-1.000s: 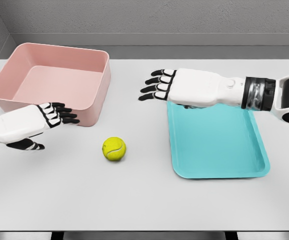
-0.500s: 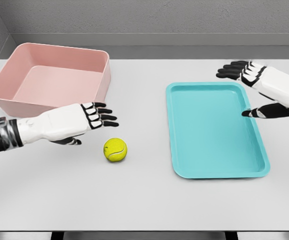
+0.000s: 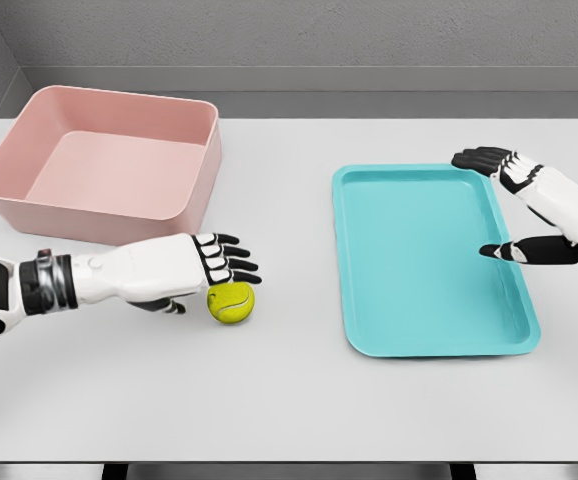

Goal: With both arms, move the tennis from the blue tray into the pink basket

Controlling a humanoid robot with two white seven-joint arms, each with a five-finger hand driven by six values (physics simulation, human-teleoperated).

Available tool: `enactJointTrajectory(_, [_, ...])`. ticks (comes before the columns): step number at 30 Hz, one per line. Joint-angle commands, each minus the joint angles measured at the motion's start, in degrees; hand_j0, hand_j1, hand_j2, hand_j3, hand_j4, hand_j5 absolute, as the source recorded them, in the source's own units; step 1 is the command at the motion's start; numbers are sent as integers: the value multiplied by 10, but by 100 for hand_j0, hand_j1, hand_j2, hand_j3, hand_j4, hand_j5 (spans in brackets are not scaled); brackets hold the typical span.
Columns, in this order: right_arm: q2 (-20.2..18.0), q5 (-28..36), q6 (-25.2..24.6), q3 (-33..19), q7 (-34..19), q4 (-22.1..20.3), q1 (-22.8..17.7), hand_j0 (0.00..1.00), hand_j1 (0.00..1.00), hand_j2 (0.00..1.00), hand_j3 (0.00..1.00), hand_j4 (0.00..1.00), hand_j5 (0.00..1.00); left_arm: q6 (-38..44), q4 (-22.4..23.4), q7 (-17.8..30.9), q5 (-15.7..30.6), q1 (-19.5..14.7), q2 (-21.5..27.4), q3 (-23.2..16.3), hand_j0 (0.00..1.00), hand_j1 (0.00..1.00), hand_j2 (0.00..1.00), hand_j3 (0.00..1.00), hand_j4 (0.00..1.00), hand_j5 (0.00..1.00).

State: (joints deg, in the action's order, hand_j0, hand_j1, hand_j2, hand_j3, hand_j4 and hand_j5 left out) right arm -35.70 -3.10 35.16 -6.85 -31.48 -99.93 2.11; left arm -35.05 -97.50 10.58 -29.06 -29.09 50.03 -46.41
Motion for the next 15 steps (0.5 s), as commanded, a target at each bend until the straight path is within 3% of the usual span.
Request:
enactJointTrajectory(1, [7,5,-2,-1,-1,3,0,100,100,100,100,100,100,1,6,0,4,0,-2,-4,100,100,100,100,100,100])
enactJointTrajectory(15, [7,4,-2,-1,-1,31,-15,100,100,100,100,100,100,1,26,1,2,-10,-25,-25,100,100,100,100,100,100])
